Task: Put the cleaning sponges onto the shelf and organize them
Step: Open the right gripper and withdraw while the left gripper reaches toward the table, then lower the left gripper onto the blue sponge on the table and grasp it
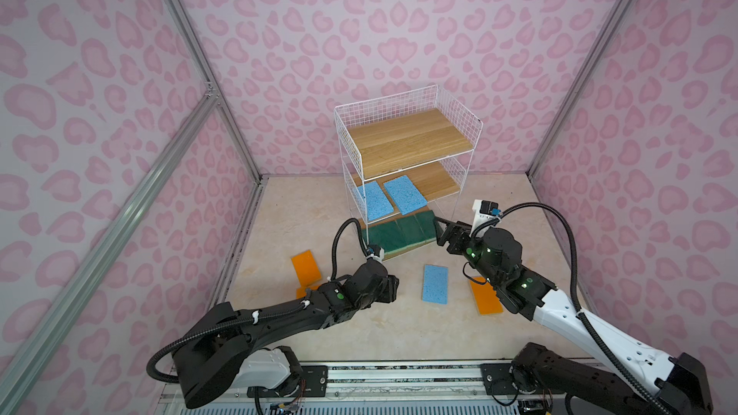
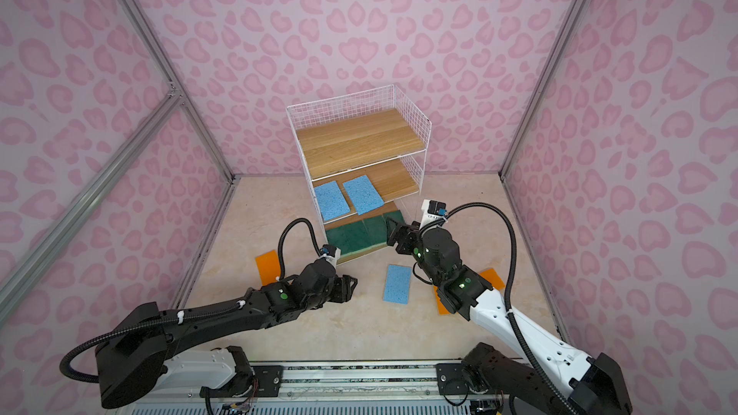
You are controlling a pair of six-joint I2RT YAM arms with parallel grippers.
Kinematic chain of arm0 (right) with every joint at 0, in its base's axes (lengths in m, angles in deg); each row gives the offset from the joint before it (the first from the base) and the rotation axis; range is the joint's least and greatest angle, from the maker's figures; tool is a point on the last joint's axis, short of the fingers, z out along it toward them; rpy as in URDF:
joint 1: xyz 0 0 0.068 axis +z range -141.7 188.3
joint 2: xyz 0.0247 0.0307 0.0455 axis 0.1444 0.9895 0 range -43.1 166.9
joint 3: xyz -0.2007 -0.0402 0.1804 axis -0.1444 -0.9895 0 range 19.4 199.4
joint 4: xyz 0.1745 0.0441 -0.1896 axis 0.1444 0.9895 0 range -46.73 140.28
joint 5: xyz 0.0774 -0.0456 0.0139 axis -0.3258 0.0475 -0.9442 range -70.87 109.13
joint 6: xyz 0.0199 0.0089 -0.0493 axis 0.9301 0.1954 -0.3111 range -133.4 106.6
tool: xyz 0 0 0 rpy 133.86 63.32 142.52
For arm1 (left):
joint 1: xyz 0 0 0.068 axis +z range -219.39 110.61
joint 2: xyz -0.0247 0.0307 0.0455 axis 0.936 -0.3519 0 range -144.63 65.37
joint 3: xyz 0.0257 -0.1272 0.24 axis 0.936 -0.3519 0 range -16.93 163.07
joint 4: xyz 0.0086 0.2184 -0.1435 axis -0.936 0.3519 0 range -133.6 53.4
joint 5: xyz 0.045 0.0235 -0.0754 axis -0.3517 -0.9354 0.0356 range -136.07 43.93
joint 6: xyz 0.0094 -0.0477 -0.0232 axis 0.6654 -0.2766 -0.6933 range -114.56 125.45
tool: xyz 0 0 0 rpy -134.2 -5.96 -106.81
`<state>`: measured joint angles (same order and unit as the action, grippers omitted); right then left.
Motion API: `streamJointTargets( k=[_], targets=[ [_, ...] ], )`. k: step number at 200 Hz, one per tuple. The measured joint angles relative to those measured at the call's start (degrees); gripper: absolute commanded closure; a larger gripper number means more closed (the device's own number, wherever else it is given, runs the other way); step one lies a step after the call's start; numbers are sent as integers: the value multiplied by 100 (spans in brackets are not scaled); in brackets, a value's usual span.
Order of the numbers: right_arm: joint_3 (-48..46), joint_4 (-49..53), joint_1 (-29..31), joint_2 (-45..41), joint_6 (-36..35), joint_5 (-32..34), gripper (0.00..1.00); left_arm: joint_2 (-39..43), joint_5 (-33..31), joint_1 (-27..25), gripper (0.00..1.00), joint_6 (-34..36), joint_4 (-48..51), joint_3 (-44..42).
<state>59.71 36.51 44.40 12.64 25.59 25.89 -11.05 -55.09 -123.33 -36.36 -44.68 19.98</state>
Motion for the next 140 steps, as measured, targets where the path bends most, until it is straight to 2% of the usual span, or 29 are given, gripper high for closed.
streamJointTargets(
  k=[46,78,140],
  targets=[
    [-490,289,-761,-619,186,-518,15,-844,72,-306,33,-63,-216,597],
    [-809,433,-1342,-914,354,-992,14,-1456,175,-466,34,-166,-350,981],
    [-1021,710,-1965,-1200,391,-1626,14,-2361,435,-603,37,-308,-483,1572]
  ],
)
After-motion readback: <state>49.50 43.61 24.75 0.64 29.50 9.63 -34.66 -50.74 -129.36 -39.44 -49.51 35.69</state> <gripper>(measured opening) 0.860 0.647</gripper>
